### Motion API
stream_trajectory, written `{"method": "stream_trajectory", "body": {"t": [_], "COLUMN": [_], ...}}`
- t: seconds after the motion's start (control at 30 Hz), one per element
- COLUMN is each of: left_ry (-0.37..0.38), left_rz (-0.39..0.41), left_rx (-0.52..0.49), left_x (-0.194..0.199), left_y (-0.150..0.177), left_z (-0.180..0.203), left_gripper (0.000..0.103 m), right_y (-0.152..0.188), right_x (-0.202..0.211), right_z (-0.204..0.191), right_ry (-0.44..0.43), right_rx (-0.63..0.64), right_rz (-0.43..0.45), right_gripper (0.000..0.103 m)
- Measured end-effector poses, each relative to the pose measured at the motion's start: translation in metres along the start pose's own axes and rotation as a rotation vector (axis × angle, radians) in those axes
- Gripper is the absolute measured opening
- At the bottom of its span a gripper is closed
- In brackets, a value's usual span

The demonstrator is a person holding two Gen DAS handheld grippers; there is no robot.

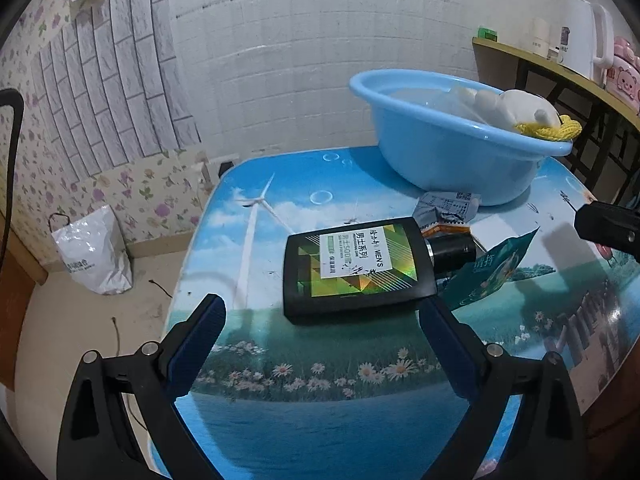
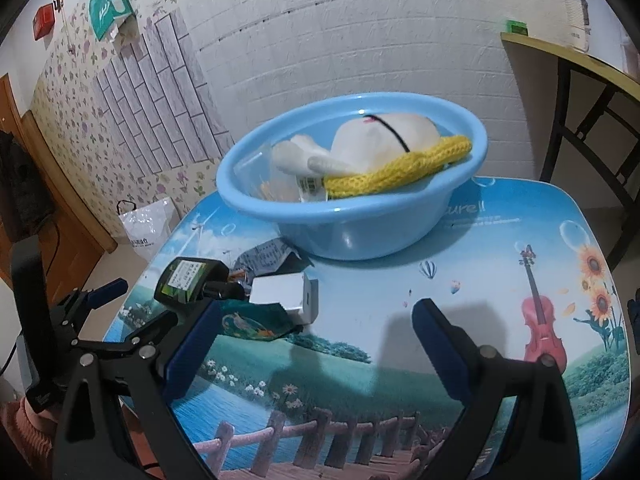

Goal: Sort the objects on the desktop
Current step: 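Move the left gripper to the black bottle while the right gripper approaches the teal packet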

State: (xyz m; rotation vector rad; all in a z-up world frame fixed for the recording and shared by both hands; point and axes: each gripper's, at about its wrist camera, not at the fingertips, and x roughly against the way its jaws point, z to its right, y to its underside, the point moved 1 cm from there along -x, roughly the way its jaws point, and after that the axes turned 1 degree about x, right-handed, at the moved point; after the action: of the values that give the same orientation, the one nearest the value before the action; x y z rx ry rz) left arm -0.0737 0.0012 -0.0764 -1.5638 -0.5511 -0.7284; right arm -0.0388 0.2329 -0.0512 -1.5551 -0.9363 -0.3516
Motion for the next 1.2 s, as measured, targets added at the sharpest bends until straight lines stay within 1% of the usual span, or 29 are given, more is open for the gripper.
{"method": "stream_trajectory", "body": {"t": [0.13,0.3,0.43,0.5,0.6,0.73,0.8,0.9,0.97,1.0,1.03,1.07,1.1,1.2], "left_ry": [0.068,0.081,0.099,0.107,0.135,0.136,0.147,0.171,0.189,0.190,0.196,0.198,0.198,0.193], "left_rz": [-0.026,-0.027,-0.030,-0.036,-0.053,-0.066,-0.068,-0.075,-0.083,-0.082,-0.080,-0.080,-0.080,-0.082], "left_rx": [0.024,0.004,0.007,0.009,0.012,0.014,0.024,0.038,0.052,0.059,0.066,0.069,0.071,0.076], "left_x": [-0.008,-0.014,-0.018,-0.021,-0.028,-0.032,-0.034,-0.037,-0.040,-0.040,-0.040,-0.040,-0.040,-0.039], "left_y": [-0.001,-0.002,-0.006,-0.007,-0.010,-0.014,-0.016,-0.017,-0.016,-0.016,-0.015,-0.015,-0.016,-0.015], "left_z": [0.001,0.007,0.009,0.010,0.011,0.011,0.009,0.005,0.001,0.000,-0.002,-0.003,-0.003,-0.003], "left_gripper": [0.098,0.098,0.098,0.098,0.098,0.098,0.098,0.098,0.093,0.091,0.091,0.091,0.091,0.091], "right_y": [0.000,0.001,0.002,0.004,0.004,0.005,0.005,0.007,0.009,0.011,0.013,0.014,0.014,0.015], "right_x": [-0.004,-0.009,-0.017,-0.019,-0.020,-0.020,-0.020,-0.024,-0.030,-0.033,-0.036,-0.038,-0.039,-0.039], "right_z": [0.002,0.004,0.004,0.001,-0.006,-0.021,-0.027,-0.035,-0.038,-0.039,-0.040,-0.040,-0.041,-0.041], "right_ry": [0.005,0.006,-0.035,-0.044,-0.052,-0.042,-0.043,-0.053,-0.065,-0.069,-0.071,-0.068,-0.067,-0.065], "right_rx": [-0.009,-0.034,-0.092,-0.095,-0.066,0.018,0.056,0.101,0.125,0.131,0.137,0.142,0.148,0.158], "right_rz": [-0.009,-0.029,-0.076,-0.084,-0.077,-0.058,-0.049,-0.058,-0.087,-0.103,-0.115,-0.121,-0.126,-0.123], "right_gripper": [0.098,0.098,0.098,0.098,0.098,0.097,0.094,0.081,0.063,0.060,0.052,0.047,0.046,0.035]}}
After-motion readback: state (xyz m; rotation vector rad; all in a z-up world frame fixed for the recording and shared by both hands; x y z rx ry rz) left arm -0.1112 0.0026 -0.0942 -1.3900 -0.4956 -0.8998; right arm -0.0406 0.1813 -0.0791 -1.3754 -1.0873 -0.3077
